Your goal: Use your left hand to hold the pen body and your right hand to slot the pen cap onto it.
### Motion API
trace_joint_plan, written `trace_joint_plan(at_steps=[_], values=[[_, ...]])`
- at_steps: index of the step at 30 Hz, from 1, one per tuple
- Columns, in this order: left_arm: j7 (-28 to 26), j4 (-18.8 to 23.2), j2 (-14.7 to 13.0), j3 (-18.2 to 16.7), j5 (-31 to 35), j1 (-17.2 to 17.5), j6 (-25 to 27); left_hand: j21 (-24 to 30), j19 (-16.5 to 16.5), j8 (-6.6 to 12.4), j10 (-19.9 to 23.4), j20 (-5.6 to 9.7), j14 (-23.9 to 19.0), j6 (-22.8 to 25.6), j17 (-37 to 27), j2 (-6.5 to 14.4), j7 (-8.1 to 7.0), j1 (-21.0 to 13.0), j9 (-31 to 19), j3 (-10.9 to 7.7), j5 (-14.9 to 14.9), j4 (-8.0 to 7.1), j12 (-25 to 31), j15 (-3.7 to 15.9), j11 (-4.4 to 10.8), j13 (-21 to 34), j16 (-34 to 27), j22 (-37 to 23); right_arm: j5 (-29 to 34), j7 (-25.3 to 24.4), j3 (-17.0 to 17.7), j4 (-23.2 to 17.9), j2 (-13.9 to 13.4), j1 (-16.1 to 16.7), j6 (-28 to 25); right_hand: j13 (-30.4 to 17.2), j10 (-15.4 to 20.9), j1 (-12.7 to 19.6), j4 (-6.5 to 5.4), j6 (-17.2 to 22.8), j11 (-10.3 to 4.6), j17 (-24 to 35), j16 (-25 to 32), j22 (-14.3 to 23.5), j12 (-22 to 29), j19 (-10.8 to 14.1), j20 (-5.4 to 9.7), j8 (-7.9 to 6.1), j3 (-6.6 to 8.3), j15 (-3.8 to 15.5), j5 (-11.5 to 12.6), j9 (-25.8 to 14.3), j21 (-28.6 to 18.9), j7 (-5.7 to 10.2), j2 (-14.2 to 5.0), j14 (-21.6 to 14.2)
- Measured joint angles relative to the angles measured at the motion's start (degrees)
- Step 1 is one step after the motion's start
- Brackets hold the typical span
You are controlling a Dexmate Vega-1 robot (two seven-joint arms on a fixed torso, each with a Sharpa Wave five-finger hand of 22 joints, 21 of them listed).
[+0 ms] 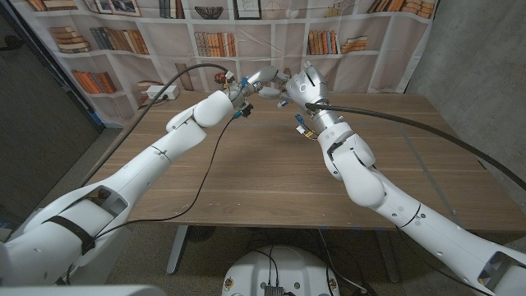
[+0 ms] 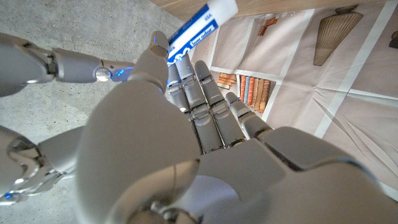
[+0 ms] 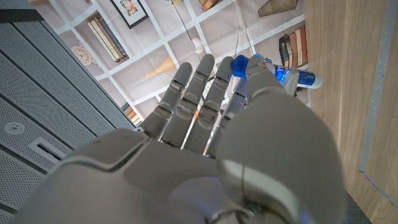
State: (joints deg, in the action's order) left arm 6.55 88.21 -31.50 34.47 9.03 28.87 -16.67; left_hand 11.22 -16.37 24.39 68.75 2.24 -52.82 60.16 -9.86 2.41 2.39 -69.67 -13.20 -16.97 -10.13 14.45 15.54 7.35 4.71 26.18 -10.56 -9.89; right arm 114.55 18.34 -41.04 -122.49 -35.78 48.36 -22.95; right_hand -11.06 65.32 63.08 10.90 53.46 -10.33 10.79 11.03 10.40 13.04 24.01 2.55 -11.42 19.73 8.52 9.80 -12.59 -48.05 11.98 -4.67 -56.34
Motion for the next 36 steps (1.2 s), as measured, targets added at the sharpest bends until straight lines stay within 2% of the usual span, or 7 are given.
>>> trace_joint_plan(at_steps=[9, 18, 27, 36], values=[[0.26, 0.19, -0.06, 0.00, -0.03, 0.02, 0.00, 0.00, 0.00, -0.05, -0.01, 0.00, 0.00, -0.18, -0.01, 0.01, 0.20, -0.01, 0.00, -0.39, 0.14, 0.39, -0.01, -0.01, 0.00, 0.00, 0.44, 0.00, -0.67, -0.03, -0.04, -0.14, 0.11, 0.01, -0.01, 0.00, -0.23, 0.00, -0.03, -2.97, -0.22, 0.29, 0.00, 0.03, 0.50, 0.00, 0.00, 0.04, -0.02, 0.28, 0.00, 0.35, 0.00, -0.11, 0.00, -0.29], [1.15, 0.27, -0.34, 0.26, -0.17, -0.04, -0.19, -0.21, 0.00, -0.28, -0.22, 0.00, 0.35, -0.18, -0.01, 0.02, 0.22, -0.02, 0.16, -0.63, -0.06, 0.63, -0.05, -0.09, 0.20, 0.00, 0.45, 0.00, -1.84, -1.02, -0.04, -0.24, 0.08, 0.01, -0.07, -0.15, -1.28, -0.18, -0.87, -6.30, -1.25, 0.29, 0.00, 0.15, 0.39, -0.06, 0.01, 0.43, -0.77, 0.28, 0.17, 0.35, 0.00, 0.01, -0.18, -0.28], [2.41, 0.27, -0.73, 0.56, -0.24, -0.66, -0.53, -0.21, 0.01, -0.65, -0.54, 0.00, 0.85, -0.23, -0.10, 0.10, 0.37, -0.10, 0.00, -0.80, -0.04, 0.80, -0.16, -0.19, 0.52, 0.00, 0.44, 0.00, -3.86, -1.40, 0.30, -0.95, -0.84, -0.64, 1.05, -0.45, -3.73, -0.82, -2.32, -8.30, -2.50, 0.28, 0.00, 0.38, 0.18, -2.05, -0.18, 0.43, -2.22, -0.35, 0.83, 0.35, 0.00, 0.07, -0.82, 1.08], [2.49, 0.03, -0.81, 0.57, -0.24, -0.80, -1.09, -0.21, 0.23, -0.79, -0.97, 0.21, 1.07, -0.23, -0.16, 0.10, 0.40, -0.10, -0.23, -0.95, -0.03, 0.95, -0.32, -0.41, 0.93, 1.21, 0.44, 0.00, -5.46, -0.05, 0.85, -1.84, -1.62, -1.15, 2.14, -0.66, -5.45, -1.88, -3.16, -10.04, -2.51, 0.28, -0.01, 0.25, 0.16, -2.69, -0.18, 0.42, -3.05, -0.87, 0.83, 0.60, -0.33, 0.19, -1.89, 2.33]])
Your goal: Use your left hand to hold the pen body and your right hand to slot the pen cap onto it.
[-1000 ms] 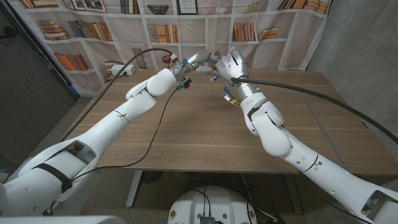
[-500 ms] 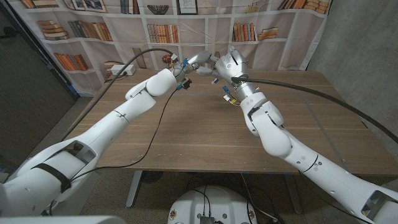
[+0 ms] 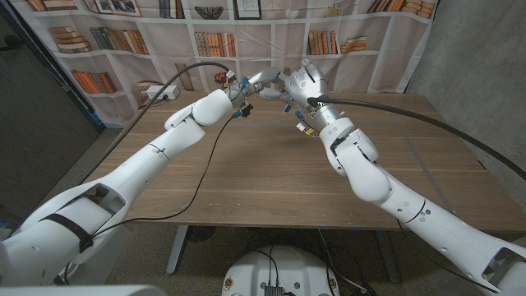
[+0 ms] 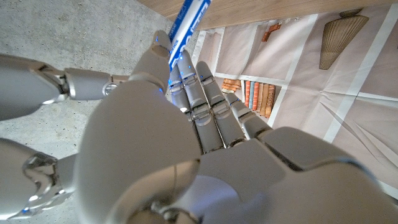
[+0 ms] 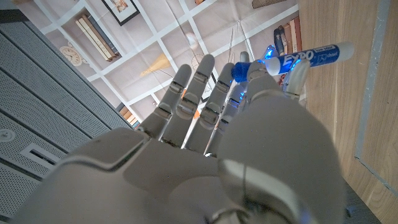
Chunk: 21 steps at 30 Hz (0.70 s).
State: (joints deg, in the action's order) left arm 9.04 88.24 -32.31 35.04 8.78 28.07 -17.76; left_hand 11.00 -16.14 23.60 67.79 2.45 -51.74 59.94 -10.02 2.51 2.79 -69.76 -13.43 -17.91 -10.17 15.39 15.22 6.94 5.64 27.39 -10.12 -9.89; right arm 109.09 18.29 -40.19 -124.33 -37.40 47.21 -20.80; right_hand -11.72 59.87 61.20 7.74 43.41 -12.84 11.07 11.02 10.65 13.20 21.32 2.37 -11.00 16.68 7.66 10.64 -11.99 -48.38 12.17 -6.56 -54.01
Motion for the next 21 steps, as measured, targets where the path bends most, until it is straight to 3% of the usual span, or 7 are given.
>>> trace_joint_plan(at_steps=[21], values=[[-1.72, -0.66, 0.11, -0.21, 0.54, 0.05, -0.98, 0.00, -0.01, 0.35, -0.19, -0.01, 0.09, 0.04, -0.33, -0.01, -0.66, 0.05, -0.30, -0.24, -0.02, 0.24, 0.31, -0.10, 0.17, 1.94, -0.29, 0.00, -4.14, 3.79, 1.06, -1.45, -1.04, -1.21, 2.04, 0.32, -3.08, -0.31, 1.03, -2.52, -0.06, 0.01, 0.00, -0.26, 0.02, 0.01, 0.00, 0.02, 1.07, -0.66, -0.03, 0.14, 0.77, 0.12, -1.50, 2.16]])
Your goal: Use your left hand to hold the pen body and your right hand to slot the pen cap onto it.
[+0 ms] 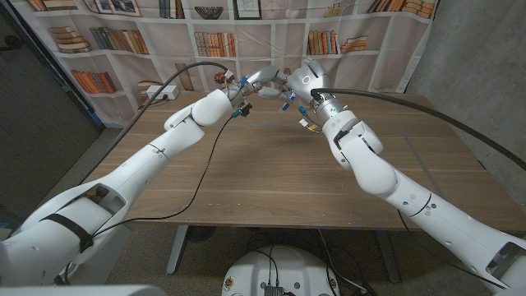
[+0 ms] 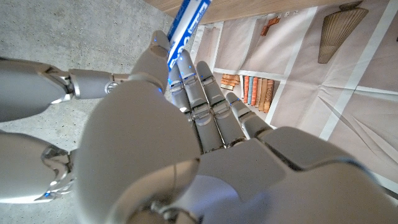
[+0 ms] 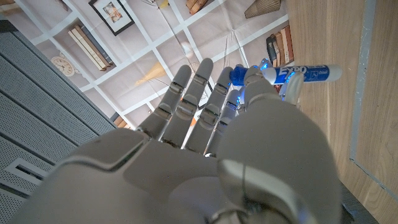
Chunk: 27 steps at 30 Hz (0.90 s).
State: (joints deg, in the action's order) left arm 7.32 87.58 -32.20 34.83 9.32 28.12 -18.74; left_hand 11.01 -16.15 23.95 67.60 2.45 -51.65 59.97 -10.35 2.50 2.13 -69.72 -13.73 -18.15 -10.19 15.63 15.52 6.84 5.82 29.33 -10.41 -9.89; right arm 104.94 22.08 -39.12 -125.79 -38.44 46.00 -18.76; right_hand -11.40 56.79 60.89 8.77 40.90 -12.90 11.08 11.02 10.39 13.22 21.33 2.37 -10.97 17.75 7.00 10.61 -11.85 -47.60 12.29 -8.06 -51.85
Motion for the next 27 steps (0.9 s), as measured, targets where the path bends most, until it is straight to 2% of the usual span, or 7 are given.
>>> trace_joint_plan(at_steps=[24, 25, 27], values=[[0.21, -0.01, 0.35, 0.34, 0.37, -0.45, 0.65, 0.00, 0.11, -0.02, 0.00, -0.11, -0.01, -0.10, -0.20, -0.45, -0.09, 0.64, 0.02, -0.48, 0.05, 0.48, 0.40, -0.01, 0.00, 0.64, -0.01, 0.00, -0.83, -0.26, -0.75, -0.33, -0.79, -0.72, 1.41, 0.04, -0.09, 0.47, 0.23, -0.10, 0.11, -0.13, 0.00, 0.01, -0.23, 0.01, 0.00, -0.26, 0.23, -0.14, -0.26, -0.21, 0.00, -0.13, -0.43, 0.69], [0.24, -0.01, 0.37, 0.37, 0.38, -0.46, 0.68, 0.00, 0.11, -0.03, 0.00, -0.11, -0.01, -0.10, -0.20, -0.54, -0.10, 0.73, 0.02, -1.46, 0.07, -0.48, 0.40, -0.01, 0.00, 0.65, -0.01, 0.00, -0.82, -0.26, -0.80, -0.33, -0.79, -0.75, 1.48, 0.04, -0.08, 0.47, 0.23, -0.33, 0.11, -0.08, 0.00, 0.01, -0.23, 0.01, 0.00, -0.31, 0.23, -0.14, -0.31, -0.21, 0.00, -0.12, -0.42, 0.69], [0.27, -0.02, 0.38, 0.37, 0.38, -0.46, 0.70, 0.00, 0.11, -0.03, 0.00, -0.11, -0.01, -0.10, -0.20, -0.60, -0.10, 0.80, 0.02, -1.74, 0.20, -0.77, 0.39, -0.01, 0.00, 0.65, -0.01, 0.00, -0.80, -0.26, -0.84, -0.32, -0.79, -0.83, 1.55, 0.05, -0.56, 0.45, -0.05, -1.36, 0.10, 0.00, 0.00, 0.01, -0.26, 0.01, 0.00, -0.27, -0.04, -0.25, -0.43, -0.25, 0.00, -0.33, -0.42, 1.19]])
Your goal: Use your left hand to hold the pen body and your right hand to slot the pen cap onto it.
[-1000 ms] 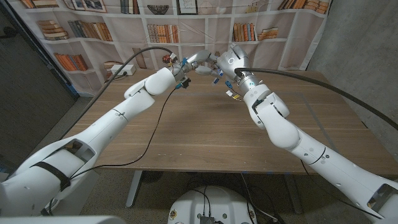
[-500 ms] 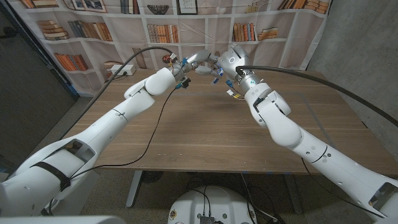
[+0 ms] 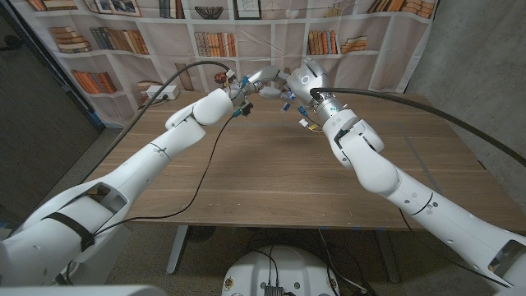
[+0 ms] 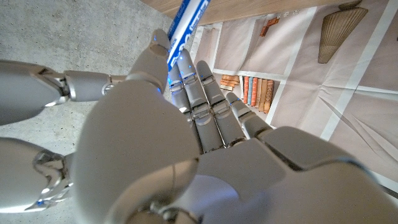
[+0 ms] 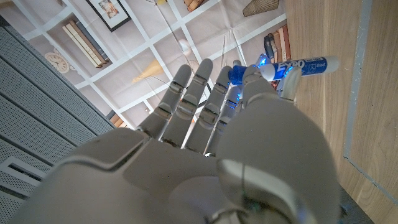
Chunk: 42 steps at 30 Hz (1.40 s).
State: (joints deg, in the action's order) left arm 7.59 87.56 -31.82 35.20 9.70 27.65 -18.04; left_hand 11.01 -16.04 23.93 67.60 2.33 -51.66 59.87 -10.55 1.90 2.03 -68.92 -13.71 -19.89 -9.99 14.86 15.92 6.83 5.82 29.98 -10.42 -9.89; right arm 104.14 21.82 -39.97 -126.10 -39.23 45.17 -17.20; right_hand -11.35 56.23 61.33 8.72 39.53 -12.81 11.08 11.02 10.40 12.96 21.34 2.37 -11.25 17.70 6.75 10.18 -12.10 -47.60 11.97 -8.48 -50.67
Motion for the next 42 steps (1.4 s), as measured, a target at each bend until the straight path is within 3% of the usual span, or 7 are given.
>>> trace_joint_plan(at_steps=[7, 14, 24, 26, 27, 31, 42], values=[[0.05, -0.01, 0.02, 0.01, 0.00, -0.01, 0.11, 0.00, 0.00, -0.20, 0.00, 0.00, 0.00, -0.10, 0.00, -0.07, -0.10, 0.08, 0.02, 0.00, -0.21, 0.00, 0.08, 0.00, 0.00, 0.02, 0.00, 0.00, 0.22, 0.59, -0.05, 0.06, 0.17, -0.06, 0.03, 0.12, -7.55, -6.39, -4.99, -3.27, -0.18, 0.00, 0.00, 0.00, -1.52, -0.33, 0.33, 0.87, 0.64, -1.23, 0.26, 0.02, 0.72, -3.26, 1.09, 4.52], [0.08, 0.00, 0.02, 0.01, -0.01, 0.10, 0.27, 0.00, 0.00, -0.20, -0.02, 0.00, 0.00, -0.10, 0.16, -0.13, -0.10, 0.60, 0.05, -0.14, -0.21, 0.14, 0.31, 0.00, 0.01, 0.19, 0.00, 0.00, 0.38, 1.09, 0.04, 0.07, 0.33, 0.02, -0.16, 0.27, -10.17, -10.13, -5.32, -5.42, -0.16, -0.01, 0.00, 0.00, -1.52, -0.31, 0.31, 0.88, -2.54, -1.84, 0.29, 0.01, 1.23, -4.37, 5.35, 6.56], [0.11, 0.51, -0.13, -0.03, -0.07, 0.48, 0.53, 0.00, 0.00, 0.04, -0.53, 0.00, 0.00, -0.08, 0.16, -0.13, -0.08, 0.60, -0.04, -0.31, -0.19, 0.30, 0.30, 0.00, 0.15, 0.19, 0.00, 0.00, 0.07, 0.76, 0.49, -0.14, 0.31, 0.47, -0.75, 0.27, -13.11, -12.23, -5.90, -6.59, 0.20, 0.21, 0.00, -0.11, -1.56, -0.30, 0.30, 0.86, -4.70, -2.43, 1.59, 0.00, 2.39, -4.42, 7.58, 9.08], [0.15, 0.66, -0.16, -0.03, -0.11, 0.53, 0.54, 0.00, 0.00, 0.04, -0.53, 0.00, -0.01, 0.08, 0.16, -0.13, -0.24, 0.60, -0.04, -0.31, -0.18, 0.30, 0.29, 0.00, 0.15, 0.19, 0.00, 0.00, 0.03, 0.64, 0.64, -0.18, 0.30, 0.54, -0.97, 0.28, -15.99, -13.14, -6.28, -10.37, 0.36, 0.26, 0.00, -0.12, -2.00, -0.30, 0.30, 0.98, -5.73, -2.72, 2.08, 0.21, 2.72, -4.55, 8.48, 10.78], [0.17, 0.67, -0.16, -0.03, -0.11, 0.54, 0.53, 0.00, -0.01, 0.05, -0.62, 0.00, -0.01, 0.23, 0.16, -0.13, -0.39, 0.60, -0.04, -0.31, -0.18, 0.30, 0.28, 0.00, 0.24, 0.18, 0.00, 0.00, 0.02, 0.62, 0.70, -0.19, 0.30, 0.55, -1.01, 0.35, -17.82, -13.82, -6.58, -16.10, 0.23, 0.27, 0.00, -0.11, -2.22, -0.30, 0.30, 1.70, -6.32, -2.94, 2.30, 1.11, 3.05, -2.48, 8.76, 11.81], [0.26, 0.81, -0.15, 0.02, -0.16, 0.61, 0.50, 0.00, -0.01, 0.05, -0.64, 0.00, -0.01, 0.85, 0.16, -0.13, -1.01, 0.61, -0.03, -0.31, -0.17, 0.30, 0.25, 0.00, 0.26, 0.17, 0.00, 0.00, -0.48, 0.43, 0.96, -0.45, 0.51, 0.66, -1.30, 0.44, -23.87, -15.87, -7.47, -23.59, 2.62, 0.38, -0.22, -0.12, -2.40, -0.30, 0.30, 1.58, -7.84, -3.26, 2.89, 0.87, 3.77, -1.06, 9.21, 14.34], [0.26, 0.58, -0.05, 0.02, -0.26, 0.66, 0.59, 0.00, -0.01, 0.47, -0.73, 0.00, -0.01, 1.03, 0.16, -0.28, -1.19, 0.76, 0.22, -0.55, 0.03, 0.54, 0.16, 0.00, 0.35, 0.13, 0.00, 0.00, -4.69, 1.60, 2.33, -1.27, 2.00, 0.77, -2.62, 0.44, -29.75, -20.45, -9.46, -29.58, 8.32, 0.37, -0.67, -0.28, -2.40, 1.15, 0.08, 1.41, -10.79, -3.84, 3.40, 0.76, 4.90, -3.81, 10.35, 20.31]])
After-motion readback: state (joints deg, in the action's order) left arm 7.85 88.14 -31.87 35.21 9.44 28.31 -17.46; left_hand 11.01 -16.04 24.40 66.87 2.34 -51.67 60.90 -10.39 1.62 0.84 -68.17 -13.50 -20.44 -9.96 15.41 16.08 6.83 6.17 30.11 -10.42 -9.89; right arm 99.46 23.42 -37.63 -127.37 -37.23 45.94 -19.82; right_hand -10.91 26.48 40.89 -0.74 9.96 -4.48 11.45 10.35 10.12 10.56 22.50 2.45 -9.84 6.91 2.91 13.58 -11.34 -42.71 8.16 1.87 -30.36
